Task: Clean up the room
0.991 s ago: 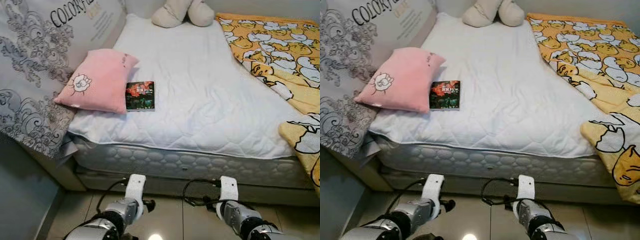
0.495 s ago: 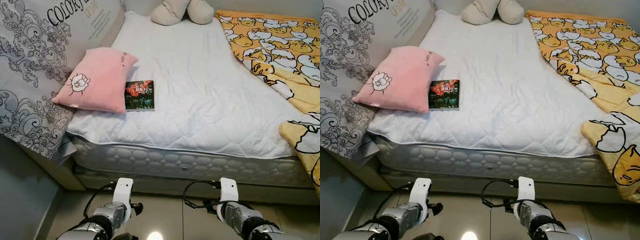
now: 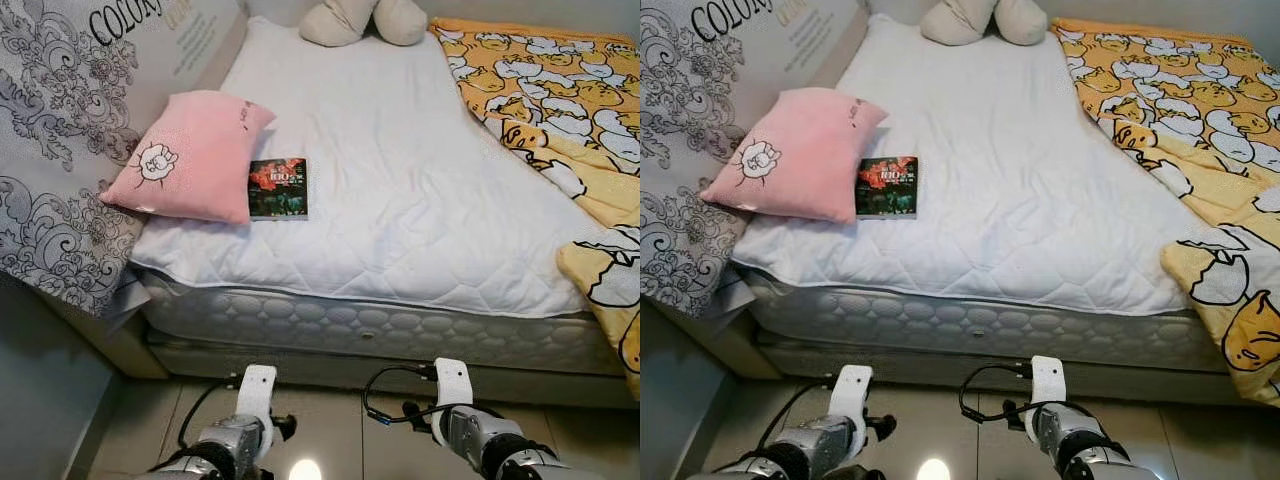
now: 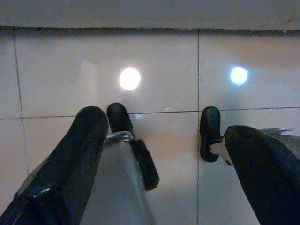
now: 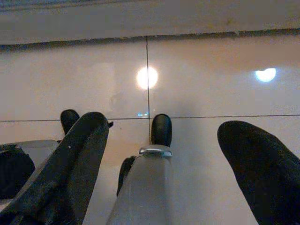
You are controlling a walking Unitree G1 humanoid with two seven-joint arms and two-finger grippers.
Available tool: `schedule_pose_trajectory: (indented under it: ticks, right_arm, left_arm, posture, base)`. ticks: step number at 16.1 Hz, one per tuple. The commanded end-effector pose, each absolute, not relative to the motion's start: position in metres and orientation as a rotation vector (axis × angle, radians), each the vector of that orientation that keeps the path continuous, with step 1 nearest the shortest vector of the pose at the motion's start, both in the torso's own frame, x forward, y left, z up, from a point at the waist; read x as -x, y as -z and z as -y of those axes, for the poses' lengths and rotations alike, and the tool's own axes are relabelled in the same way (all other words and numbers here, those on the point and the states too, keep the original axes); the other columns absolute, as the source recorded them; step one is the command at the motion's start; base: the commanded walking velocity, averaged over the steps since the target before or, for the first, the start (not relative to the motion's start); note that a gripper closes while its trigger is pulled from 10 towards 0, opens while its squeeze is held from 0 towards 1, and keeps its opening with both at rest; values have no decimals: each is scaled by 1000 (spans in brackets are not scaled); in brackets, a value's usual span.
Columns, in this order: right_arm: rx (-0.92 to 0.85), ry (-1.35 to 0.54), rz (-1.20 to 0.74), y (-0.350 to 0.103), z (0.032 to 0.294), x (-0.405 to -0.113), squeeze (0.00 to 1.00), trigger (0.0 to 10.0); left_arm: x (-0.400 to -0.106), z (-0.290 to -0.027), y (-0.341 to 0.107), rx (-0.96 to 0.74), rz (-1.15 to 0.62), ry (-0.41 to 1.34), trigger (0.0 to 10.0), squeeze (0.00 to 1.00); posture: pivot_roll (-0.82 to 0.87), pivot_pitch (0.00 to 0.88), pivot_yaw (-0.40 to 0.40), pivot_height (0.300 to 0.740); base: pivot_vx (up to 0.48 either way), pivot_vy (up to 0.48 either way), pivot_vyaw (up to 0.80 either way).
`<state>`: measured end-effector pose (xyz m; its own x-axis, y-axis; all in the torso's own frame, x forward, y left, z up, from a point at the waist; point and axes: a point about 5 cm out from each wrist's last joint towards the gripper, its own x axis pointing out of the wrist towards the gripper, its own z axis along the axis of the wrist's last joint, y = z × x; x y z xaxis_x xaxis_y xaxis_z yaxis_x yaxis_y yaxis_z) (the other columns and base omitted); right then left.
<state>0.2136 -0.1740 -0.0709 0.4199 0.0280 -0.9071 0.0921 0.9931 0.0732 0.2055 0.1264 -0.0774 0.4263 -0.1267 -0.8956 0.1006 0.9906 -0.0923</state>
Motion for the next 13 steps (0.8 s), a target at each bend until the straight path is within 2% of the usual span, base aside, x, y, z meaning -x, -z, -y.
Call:
schedule_pose_trajectory:
  ticks: [1, 8, 13]
  right_arm:
    - [-112, 32, -1134, 69, 174, -217, 0, 10000]
    - [-104, 22, -1144, 70, 171, -216, 0, 10000]
    - [-167, 45, -1131, 68, 171, -219, 0, 10000]
  left_arm:
    - [-206, -127, 77, 16, -1122, 142, 10000, 0]
    - [-213, -136, 73, 13, -1096, 157, 10000, 0]
    - [-217, -134, 71, -6, -1088, 182, 10000, 0]
  posture:
    - [-108, 0, -7, 740]
    - [-91, 0, -16, 740]
    - [-109, 0, 8, 740]
  base:
    - [0, 0, 0]
    - [0, 0, 0]
    - [0, 0, 0]
